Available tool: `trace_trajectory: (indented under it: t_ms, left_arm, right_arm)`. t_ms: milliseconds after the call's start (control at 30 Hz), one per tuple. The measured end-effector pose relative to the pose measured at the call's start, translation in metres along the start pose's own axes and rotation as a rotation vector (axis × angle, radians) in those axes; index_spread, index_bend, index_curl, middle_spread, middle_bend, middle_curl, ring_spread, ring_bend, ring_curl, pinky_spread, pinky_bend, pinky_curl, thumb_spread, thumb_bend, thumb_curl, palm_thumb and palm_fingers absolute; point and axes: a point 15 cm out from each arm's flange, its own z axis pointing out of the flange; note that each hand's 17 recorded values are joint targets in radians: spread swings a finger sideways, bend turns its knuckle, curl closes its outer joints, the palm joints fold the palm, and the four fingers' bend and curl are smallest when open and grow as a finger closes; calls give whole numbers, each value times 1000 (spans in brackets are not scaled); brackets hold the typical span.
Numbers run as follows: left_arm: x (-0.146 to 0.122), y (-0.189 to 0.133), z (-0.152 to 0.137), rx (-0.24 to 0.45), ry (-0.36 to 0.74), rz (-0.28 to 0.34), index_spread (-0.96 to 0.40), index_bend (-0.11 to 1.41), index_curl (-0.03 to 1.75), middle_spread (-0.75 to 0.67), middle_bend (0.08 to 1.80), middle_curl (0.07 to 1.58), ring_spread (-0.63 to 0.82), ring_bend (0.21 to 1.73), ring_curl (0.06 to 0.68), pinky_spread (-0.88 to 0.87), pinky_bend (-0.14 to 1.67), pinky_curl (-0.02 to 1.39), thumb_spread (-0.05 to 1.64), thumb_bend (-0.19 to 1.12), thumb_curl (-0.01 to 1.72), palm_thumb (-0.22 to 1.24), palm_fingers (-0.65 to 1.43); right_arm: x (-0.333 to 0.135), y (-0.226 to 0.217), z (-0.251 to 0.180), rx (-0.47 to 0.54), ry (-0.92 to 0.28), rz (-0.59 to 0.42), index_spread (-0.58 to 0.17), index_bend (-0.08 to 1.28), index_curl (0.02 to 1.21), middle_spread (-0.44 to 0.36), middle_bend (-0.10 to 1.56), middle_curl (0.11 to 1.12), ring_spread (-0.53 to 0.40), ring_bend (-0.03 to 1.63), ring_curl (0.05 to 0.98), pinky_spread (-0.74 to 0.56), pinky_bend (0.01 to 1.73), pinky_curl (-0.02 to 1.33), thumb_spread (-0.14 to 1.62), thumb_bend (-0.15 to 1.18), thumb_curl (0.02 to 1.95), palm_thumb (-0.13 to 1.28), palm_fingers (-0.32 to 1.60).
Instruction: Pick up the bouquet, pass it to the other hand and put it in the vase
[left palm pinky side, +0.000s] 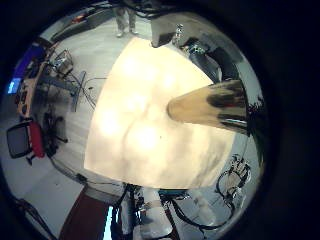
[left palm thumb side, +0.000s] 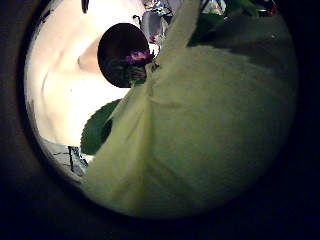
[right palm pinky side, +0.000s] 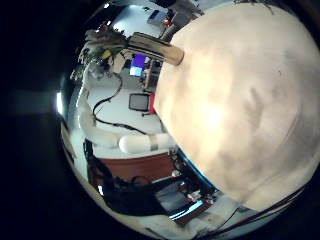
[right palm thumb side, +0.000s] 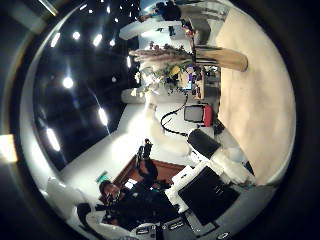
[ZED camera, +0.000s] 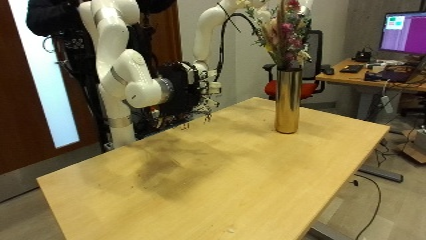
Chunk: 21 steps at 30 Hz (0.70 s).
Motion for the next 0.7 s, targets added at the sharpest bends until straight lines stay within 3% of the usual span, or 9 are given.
trace_trajectory:
  t_ms: [233,467,700]
  left_arm:
    - [-37,19,-16,1,-62,-53,287,149,242,602,159,155,694,443,202,620,252,309,838,-31,328,388,-94]
    - [-106,54,-31,-24,-56,-101,321,133,218,610,160,147,704,436,205,621,267,319,844,-35,323,401,-116]
    - [-144,82,-39,-49,-58,-106,334,136,196,625,157,138,713,428,205,621,273,322,838,-35,321,383,-121]
  right_arm:
    - [1,1,-4,-6,-24,-4,-364,217,375,62,163,230,175,197,253,381,285,310,951,-26,434,772,162]
    - [-4,-8,-7,-9,-11,-14,-356,219,374,61,165,232,175,195,250,381,280,311,944,-26,436,784,159]
    - [-8,-11,-2,-22,-7,-13,-351,218,377,74,164,230,175,195,245,379,279,314,947,-26,439,791,157]
